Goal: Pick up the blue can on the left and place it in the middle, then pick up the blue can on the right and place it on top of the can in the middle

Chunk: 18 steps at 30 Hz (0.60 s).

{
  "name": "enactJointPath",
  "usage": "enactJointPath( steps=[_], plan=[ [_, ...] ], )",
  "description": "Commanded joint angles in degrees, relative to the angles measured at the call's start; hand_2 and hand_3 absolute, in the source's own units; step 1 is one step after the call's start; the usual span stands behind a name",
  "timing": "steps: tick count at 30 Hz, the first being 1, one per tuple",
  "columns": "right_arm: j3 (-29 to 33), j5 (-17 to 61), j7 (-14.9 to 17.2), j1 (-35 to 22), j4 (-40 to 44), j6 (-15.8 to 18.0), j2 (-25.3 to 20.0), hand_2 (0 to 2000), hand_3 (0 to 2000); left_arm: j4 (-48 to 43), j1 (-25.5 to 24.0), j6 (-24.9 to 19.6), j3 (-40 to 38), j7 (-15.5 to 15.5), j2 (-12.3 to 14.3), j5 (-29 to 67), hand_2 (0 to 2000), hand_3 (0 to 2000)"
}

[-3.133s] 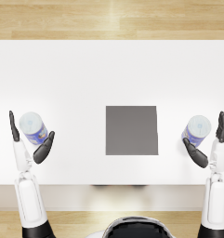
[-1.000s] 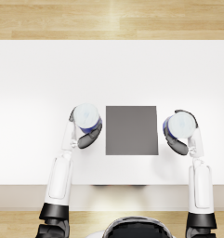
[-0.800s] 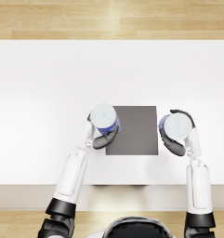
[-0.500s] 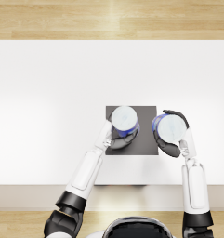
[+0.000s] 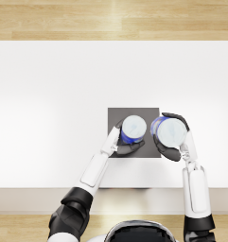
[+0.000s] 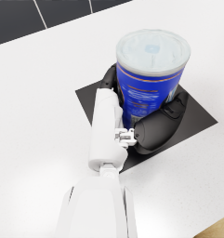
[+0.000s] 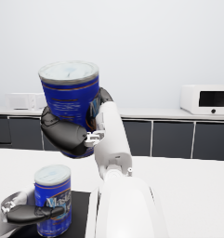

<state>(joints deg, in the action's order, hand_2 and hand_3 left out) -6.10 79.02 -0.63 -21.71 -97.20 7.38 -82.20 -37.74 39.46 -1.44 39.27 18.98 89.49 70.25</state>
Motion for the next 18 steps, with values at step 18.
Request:
enactJointPath(
  steps=[18],
  plan=[
    [-18.58, -0.05, 7.78, -16.46, 13.72, -15.62, -4.11, 2000, 1520, -56.48, -23.95, 1.43, -24.69, -18.12, -11.52, -0.09, 0, 0]
  ],
)
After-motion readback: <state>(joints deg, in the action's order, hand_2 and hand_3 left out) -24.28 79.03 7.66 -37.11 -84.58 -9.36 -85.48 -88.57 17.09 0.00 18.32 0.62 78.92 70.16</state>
